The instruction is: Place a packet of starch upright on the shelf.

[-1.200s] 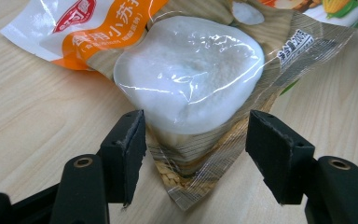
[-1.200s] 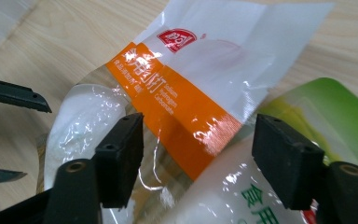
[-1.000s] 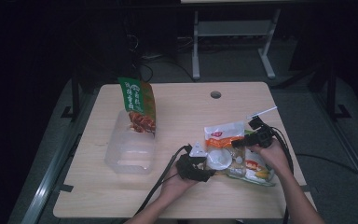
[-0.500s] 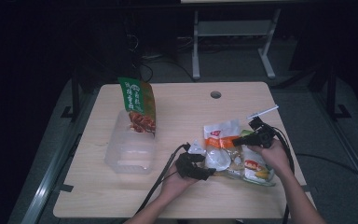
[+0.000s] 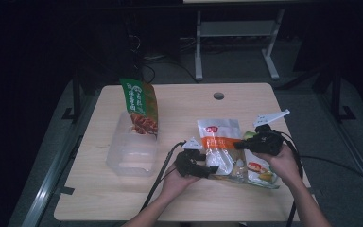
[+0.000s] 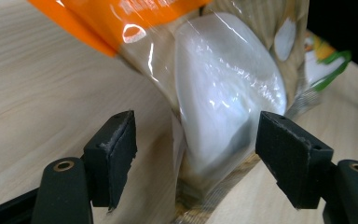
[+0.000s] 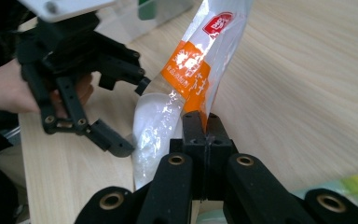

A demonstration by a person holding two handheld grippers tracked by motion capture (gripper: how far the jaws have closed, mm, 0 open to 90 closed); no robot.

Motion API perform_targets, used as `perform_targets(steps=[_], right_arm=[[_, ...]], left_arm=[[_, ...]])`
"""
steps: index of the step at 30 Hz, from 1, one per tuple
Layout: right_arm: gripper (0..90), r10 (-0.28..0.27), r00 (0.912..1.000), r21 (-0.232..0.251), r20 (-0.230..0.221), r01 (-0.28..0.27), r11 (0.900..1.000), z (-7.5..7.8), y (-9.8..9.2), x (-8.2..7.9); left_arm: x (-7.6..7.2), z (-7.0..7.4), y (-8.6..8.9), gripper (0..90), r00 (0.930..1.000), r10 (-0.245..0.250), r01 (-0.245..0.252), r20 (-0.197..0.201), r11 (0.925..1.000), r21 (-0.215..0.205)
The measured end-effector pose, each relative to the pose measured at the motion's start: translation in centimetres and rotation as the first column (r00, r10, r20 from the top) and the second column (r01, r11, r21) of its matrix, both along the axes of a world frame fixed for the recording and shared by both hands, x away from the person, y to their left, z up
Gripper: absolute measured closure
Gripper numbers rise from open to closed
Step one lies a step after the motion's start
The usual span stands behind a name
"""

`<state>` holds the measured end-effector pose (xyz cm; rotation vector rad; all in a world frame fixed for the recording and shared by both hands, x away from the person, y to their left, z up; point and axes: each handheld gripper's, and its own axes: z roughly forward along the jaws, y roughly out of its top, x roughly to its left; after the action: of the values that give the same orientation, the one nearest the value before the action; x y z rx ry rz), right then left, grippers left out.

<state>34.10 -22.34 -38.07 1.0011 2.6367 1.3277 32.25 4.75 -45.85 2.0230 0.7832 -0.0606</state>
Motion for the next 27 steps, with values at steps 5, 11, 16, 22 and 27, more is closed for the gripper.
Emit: perform_targets(steps=[5, 11, 16, 22, 27], right_arm=[[89.8, 0.041, 0.9981, 0.026, 0.046, -0.042, 0.999, 0.3, 0.1, -0.9], [89.9, 0.049, 0.9971, 0.033, 0.058, -0.051, 0.998, 0.1, 0.1, -1.3], [89.9, 0.054, 0.9970, 0.033, 0.056, -0.056, 0.998, 0.2, 0.1, -1.5], [89.9, 0.055, 0.9968, 0.035, 0.057, -0.057, 0.998, 0.2, 0.2, -1.7], [89.9, 0.058, 0.9960, 0.043, 0.069, -0.061, 0.997, 0.4, 0.5, -2.0]], left_arm=[[0.4, 0.2, 0.2, 32.1, 0.9997, -0.016, 0.015, -0.017, 0.9992, -0.038], [0.0, 0.8, 0.1, 56.9, 0.9992, -0.035, 0.036, 0.021, 0.9970, -0.069], [0.5, 1.1, 0.9, 76.0, 0.9993, -0.034, 0.035, 0.013, 0.9942, -0.102], [0.0, 1.4, 0.9, 85.2, 0.9991, -0.011, 0.015, 0.042, 0.9957, -0.091], [-0.2, 1.7, 1.4, 87.7, 0.9974, 0.022, -0.016, 0.068, 0.9958, -0.091]])
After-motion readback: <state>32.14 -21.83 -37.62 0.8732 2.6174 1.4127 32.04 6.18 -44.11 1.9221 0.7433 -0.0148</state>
